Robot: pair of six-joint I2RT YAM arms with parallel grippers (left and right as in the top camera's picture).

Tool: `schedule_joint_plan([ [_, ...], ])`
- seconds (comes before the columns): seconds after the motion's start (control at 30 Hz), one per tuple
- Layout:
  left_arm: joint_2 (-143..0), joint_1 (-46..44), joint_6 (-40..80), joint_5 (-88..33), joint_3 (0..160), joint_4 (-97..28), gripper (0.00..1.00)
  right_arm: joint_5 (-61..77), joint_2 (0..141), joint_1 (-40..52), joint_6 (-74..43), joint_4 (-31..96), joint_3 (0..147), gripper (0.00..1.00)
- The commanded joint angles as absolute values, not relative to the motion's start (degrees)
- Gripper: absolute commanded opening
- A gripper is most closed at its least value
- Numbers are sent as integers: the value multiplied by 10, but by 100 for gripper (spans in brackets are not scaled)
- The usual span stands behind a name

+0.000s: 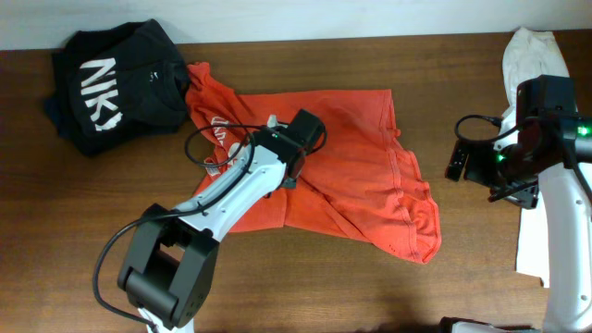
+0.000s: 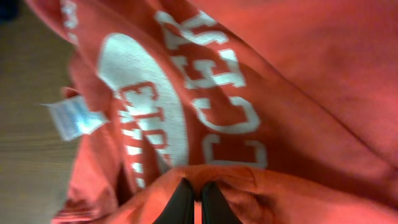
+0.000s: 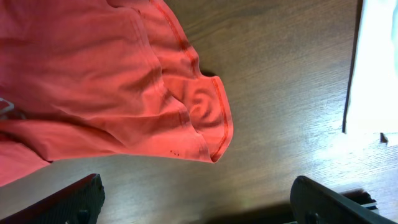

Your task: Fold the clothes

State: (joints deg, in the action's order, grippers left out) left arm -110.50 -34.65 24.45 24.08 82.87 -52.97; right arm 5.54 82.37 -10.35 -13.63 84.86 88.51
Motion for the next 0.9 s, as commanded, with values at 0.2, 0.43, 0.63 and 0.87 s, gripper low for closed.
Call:
schedule_joint_plan([
  [0.2,-1074,-347,222,11,944,-710,77,65,821,-102,-139,792,796,99],
  [0.43,-1075,-415,261,-22,711,-581,73,71,821,-101,-139,791,796,99],
  [0.63,-1075,-415,293,59,688,-533,64,71,821,-102,-139,794,796,99],
  [0.87,-1074,-389,293,103,698,-524,52,71,821,-101,-139,792,796,99],
])
